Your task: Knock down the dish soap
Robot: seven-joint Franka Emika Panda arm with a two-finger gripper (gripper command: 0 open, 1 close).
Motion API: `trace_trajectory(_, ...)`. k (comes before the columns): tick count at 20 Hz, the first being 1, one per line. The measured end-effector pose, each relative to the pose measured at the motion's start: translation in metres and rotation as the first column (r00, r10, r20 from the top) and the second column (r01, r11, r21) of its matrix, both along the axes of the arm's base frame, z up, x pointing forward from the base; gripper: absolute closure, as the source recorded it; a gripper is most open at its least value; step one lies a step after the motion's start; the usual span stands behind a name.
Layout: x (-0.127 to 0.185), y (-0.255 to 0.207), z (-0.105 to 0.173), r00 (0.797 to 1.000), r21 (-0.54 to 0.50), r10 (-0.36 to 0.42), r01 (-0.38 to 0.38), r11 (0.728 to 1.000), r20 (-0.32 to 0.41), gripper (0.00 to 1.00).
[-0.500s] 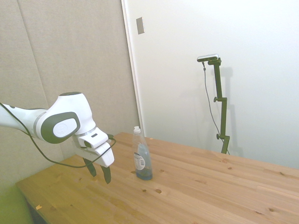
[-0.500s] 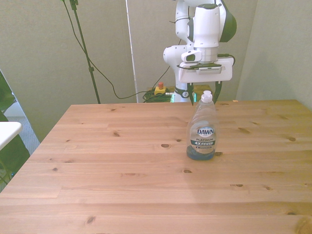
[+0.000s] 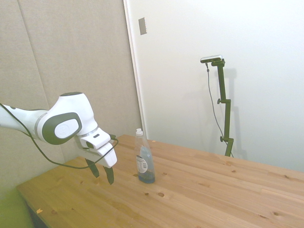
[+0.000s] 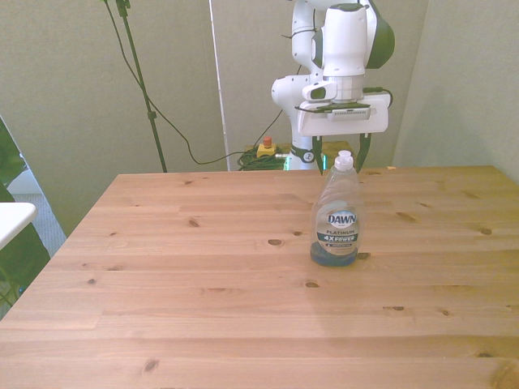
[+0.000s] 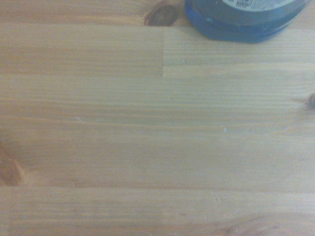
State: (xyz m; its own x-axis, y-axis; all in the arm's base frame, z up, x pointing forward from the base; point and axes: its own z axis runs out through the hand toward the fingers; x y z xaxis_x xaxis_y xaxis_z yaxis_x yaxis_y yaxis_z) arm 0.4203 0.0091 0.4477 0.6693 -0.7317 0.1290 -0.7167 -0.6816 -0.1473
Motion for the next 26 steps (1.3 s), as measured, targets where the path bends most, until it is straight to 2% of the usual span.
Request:
trace_trajectory(5,0.013,-0.002,0.021,0.999,-0.023,-0.024,0.025,0.999,0.048,1.00)
trace_trajectory(15,0.062,-0.016,0.011,0.986,-0.075,-0.118,0.127,0.989,0.116,1.00)
trace_trajectory(21,0.085,-0.016,0.017,0.976,-0.095,-0.154,0.170,0.981,0.152,1.00)
trace_trajectory(26,0.124,-0.014,0.015,0.963,-0.110,-0.200,0.222,0.969,0.182,1.00)
